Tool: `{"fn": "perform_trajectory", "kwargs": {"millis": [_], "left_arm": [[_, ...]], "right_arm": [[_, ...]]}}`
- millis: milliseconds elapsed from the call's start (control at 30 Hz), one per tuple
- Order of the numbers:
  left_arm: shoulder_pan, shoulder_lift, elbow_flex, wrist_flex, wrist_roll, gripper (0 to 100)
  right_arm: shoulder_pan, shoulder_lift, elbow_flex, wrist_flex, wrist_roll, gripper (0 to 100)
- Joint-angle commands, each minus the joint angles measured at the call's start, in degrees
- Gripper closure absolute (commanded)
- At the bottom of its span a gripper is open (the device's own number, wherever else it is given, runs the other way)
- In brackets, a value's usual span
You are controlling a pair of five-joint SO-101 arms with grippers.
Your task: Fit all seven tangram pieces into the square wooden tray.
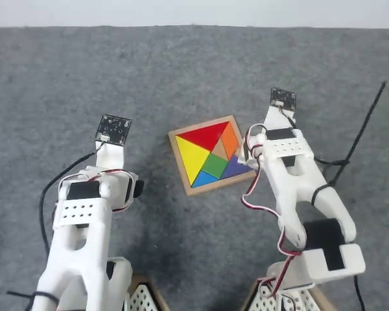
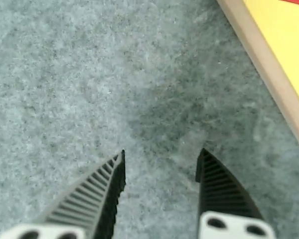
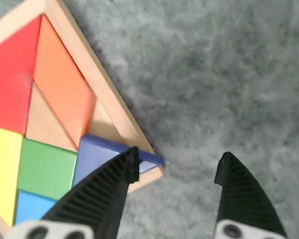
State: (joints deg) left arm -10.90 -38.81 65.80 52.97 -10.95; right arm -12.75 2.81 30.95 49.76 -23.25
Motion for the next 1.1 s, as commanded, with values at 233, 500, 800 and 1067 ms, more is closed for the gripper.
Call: {"fn": "perform_trajectory", "kwargs": {"millis": [233,500,800,1067], "left_arm": [[0.53,-1.67,-0.31,-0.97,-0.35,78],[0.53,-1.67,-0.31,-0.97,-0.35,78],[0.53,-1.67,-0.31,-1.14,-0.26,78],[0.53,-1.67,-0.31,-1.23,-0.26,78]], "right_arm": [[-5.76,2.86,-4.48,-0.84,-0.79,74.6],[-7.60,-0.57,-4.92,2.95,-0.35,90.7],[-6.55,-9.71,-1.14,3.38,2.73,90.2],[-9.98,-25.80,12.48,-2.15,9.32,89.8]]}}
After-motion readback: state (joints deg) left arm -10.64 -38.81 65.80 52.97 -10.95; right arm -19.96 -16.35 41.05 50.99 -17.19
